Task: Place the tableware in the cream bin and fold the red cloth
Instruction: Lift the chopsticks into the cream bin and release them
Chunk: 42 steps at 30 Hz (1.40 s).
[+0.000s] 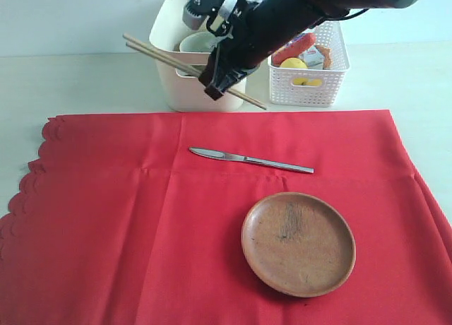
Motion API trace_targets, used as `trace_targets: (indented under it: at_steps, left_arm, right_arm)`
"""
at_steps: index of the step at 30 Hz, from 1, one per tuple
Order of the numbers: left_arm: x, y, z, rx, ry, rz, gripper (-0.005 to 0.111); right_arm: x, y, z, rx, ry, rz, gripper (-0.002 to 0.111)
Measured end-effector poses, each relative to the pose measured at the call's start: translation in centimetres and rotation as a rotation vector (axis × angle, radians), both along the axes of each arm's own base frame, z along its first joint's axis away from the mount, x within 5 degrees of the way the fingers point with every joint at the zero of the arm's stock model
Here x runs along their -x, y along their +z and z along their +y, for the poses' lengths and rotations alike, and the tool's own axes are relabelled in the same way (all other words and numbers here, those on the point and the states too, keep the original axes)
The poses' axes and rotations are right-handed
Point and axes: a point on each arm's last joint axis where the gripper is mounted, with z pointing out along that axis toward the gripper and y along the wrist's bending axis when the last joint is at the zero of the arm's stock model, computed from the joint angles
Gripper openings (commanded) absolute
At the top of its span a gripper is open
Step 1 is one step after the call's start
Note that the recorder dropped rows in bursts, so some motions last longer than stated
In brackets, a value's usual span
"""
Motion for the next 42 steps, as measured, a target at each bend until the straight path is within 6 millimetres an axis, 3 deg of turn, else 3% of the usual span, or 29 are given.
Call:
trace_targets:
  at_steps: [10, 15, 26, 37, 42]
  left_arm:
    - [0.0, 0.0, 0.0, 0.000, 0.000, 0.000, 0.000]
    - [0.0, 0.0, 0.0, 0.000, 0.000, 0.000, 0.000]
    - [0.0, 0.0, 0.0, 0.000, 0.000, 0.000, 0.000]
    - [0.0, 0.0, 0.0, 0.000, 0.000, 0.000, 0.000]
    - [0.0, 0.0, 0.0, 0.000, 0.000, 0.000, 0.000]
  right_arm:
    - [-2.2, 4.6, 0.8, -0.199, -0.151, -0.165, 0.000]
    - [-3.5, 5.9, 0.4, -0.284, -0.297, -0.268, 0.000]
    - [-5.6, 2.9, 0.2, -0.310, -0.458, -0.290, 0.000]
    - [-7.0, 5.3, 0.4, -0.375, -0.505, -0.385, 0.000]
    - [-7.7, 2.8, 0.4, -0.369, -0.550, -0.339, 0.000]
